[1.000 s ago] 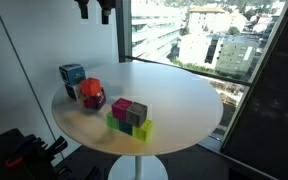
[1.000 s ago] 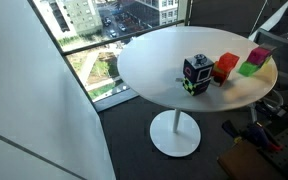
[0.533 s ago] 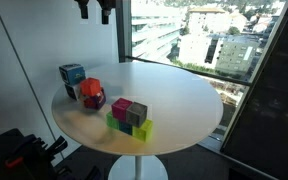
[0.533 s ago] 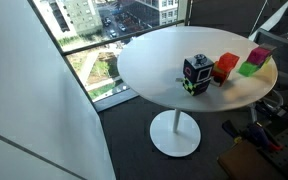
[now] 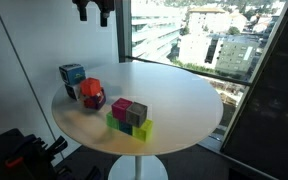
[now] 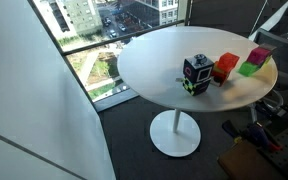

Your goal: Push the pink and grey block off the other blocks and then put the pink block on the light blue plushy cube

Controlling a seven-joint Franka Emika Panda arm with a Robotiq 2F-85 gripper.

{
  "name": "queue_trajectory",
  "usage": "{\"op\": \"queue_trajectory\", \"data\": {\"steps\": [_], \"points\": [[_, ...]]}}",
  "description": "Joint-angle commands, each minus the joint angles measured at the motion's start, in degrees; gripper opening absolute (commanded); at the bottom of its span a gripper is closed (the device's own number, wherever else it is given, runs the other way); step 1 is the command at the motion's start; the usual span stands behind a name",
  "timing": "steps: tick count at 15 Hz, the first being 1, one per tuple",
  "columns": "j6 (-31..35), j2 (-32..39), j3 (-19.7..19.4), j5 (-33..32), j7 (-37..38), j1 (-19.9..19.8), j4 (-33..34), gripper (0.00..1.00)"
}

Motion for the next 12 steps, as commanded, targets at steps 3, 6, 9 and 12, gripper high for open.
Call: {"op": "queue_trajectory", "data": {"steps": [3,6,9,12], "points": [[-0.3,-0.6,0.7,-2.2,0.1,-1.2,-2.1,1.00],[-0.2,-1.1,0.8,-4.5,0.4,-1.7,-3.7,1.00],[0.2,-1.6,0.6,-6.8,0.5,-2.3,-5.6,1.00],[1.1,-2.5,0.5,-8.7,0.9,-2.9,-7.8,1.00]]}}
